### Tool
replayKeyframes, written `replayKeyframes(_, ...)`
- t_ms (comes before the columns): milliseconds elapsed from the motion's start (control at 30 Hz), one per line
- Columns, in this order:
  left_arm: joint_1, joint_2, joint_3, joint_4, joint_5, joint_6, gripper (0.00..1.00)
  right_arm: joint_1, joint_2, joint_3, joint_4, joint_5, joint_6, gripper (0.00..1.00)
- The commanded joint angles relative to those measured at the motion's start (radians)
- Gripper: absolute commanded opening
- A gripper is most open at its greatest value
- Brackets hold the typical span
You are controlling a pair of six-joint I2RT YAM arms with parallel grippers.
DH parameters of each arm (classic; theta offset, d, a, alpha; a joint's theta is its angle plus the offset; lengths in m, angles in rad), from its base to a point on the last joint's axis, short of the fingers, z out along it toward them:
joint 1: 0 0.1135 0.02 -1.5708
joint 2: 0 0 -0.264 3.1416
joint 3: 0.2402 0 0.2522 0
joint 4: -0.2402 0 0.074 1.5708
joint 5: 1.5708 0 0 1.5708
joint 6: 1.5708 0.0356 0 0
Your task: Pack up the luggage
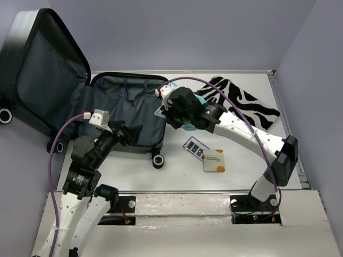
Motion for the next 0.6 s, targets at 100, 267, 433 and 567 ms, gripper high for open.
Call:
replayKeyframes(100, 0.004, -0.046, 0.071, -0.051, -0.257, -0.035, 0.99, 0.035, 0.129, 0.276, 0.341, -0.214, -0.007, 0.07)
replayKeyframes(267, 0.004, -0.056, 0.076, -0.063, -0.312, -0.045, 0.99, 0.035, 0.352, 0.54, 0.419, -0.394, 0.127, 0.1)
replayKeyframes(433, 0.006, -0.062, 0.074, -0.062, -0.308, -0.043, 0.99, 0.035, 0.513, 0.692, 0.401, -0.374, 0.173, 0.9)
replayKeyframes(567, 0.004, -0.063, 0.071, -0.059, -0.299, -0.042, 0.99, 0.002, 0.408, 0.56, 0.402, -0.236, 0.147, 0.95)
